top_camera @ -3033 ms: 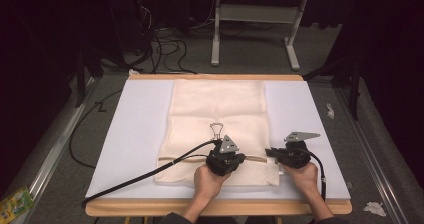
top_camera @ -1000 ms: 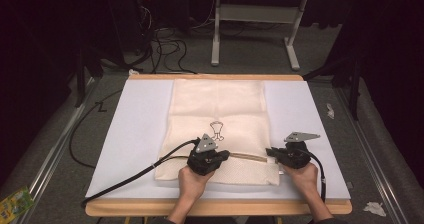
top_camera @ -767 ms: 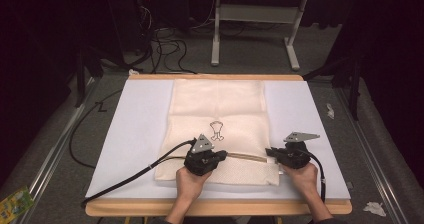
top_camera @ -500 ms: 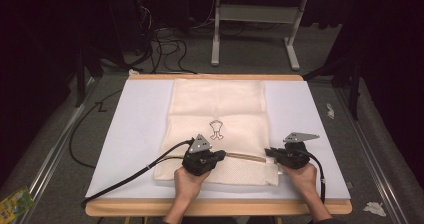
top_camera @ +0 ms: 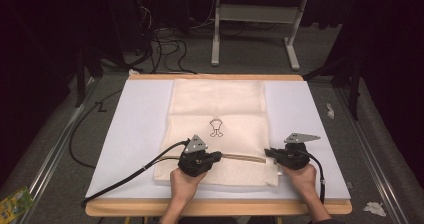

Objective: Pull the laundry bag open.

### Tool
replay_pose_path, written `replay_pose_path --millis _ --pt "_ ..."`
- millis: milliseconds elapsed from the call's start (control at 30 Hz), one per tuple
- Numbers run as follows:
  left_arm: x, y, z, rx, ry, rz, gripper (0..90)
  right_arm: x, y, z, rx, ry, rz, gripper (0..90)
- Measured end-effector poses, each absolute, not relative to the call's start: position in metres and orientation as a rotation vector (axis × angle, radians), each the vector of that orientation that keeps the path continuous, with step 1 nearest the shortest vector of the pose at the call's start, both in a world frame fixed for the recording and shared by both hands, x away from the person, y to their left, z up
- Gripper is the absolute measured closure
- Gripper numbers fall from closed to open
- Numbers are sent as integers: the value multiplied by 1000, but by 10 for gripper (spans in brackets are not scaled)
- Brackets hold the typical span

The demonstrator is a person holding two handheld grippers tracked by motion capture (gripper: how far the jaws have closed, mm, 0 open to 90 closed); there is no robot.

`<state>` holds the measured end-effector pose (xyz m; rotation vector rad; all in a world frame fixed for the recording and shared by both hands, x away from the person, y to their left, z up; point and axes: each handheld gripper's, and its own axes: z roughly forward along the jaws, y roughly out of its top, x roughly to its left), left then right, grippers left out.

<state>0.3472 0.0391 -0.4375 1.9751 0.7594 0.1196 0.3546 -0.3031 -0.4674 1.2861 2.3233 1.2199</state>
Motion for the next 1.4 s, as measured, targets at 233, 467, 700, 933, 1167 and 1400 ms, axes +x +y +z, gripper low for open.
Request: replay_pose_path --millis 233,467,700,933,1167,1400 --pt "346 43 -439 1975 761 122 871 354 -302 -470 1285 2308 1225 873" --pt "344 50 -440 1961 779 130 871 353 -301 -470 1283 2311 1208 873" --pt "343 53 -438 1957 774 134 871 353 -300 -470 1287 2309 1211 873" --pt "343 56 -438 1951 779 137 871 352 -299 -469 1270 2315 1208 873" --pt "342 63 -436 1944 791 151 871 352 -299 -470 1271 2315 1200 874" --pt "342 72 -438 1919 807 148 871 353 -299 -470 1273 2317 1193 873"
